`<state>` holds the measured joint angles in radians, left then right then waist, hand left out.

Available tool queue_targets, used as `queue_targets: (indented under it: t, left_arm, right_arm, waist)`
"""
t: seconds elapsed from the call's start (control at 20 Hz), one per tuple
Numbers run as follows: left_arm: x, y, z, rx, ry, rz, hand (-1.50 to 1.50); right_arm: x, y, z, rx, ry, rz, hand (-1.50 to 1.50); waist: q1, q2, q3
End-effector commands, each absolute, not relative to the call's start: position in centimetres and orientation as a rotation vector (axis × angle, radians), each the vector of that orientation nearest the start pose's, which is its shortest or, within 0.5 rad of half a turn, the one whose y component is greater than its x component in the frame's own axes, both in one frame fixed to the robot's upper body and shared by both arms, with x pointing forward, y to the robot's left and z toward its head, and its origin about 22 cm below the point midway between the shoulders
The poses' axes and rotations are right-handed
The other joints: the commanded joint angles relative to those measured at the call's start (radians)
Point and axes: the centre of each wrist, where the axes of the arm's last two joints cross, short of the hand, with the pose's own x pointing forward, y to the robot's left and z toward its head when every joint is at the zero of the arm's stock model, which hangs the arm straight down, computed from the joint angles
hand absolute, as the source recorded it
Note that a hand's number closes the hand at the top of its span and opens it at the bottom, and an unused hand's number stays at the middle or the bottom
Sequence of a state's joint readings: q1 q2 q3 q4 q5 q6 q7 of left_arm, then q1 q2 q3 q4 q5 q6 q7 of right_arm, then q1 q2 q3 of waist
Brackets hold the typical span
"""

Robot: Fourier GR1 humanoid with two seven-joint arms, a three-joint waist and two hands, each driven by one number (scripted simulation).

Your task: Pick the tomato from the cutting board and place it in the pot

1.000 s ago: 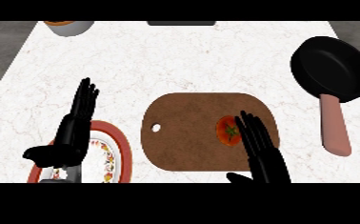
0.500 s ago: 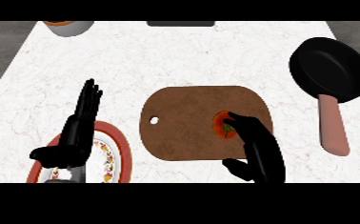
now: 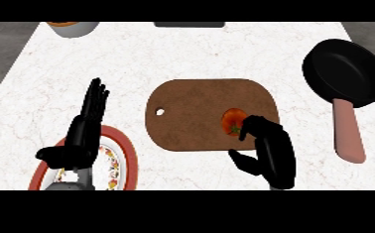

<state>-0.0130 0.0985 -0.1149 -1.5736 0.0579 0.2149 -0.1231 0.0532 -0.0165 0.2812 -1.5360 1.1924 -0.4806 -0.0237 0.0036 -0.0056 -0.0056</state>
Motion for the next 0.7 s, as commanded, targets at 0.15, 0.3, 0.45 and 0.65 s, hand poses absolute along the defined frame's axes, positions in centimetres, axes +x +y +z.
queue_targets:
  t: [0.15,0.3,0.45,0.65]
  left_arm:
    - [25.0,21.3,1.4,0.054,-1.737,-0.012,0.0]
    - [25.4,20.9,1.8,0.041,-1.746,-0.029,0.0]
    - [25.8,20.2,1.8,0.021,-1.729,-0.04,0.0]
    - [25.7,20.6,2.1,0.025,-1.734,-0.041,0.0]
  right_arm:
    - [28.3,-19.5,-0.9,-1.031,-1.202,0.703,1.5]
    - [32.1,-19.4,2.3,-1.095,-1.069,0.689,1.5]
    - [36.8,-18.6,7.5,-1.195,-1.015,0.644,1.5]
    - [41.3,-17.3,12.7,-1.332,-1.021,0.576,1.5]
  waist:
    - [0.073,0.052,-0.002]
    - [0.097,0.044,-0.002]
    - [0.103,0.037,0.002]
    - [0.111,0.034,0.005]
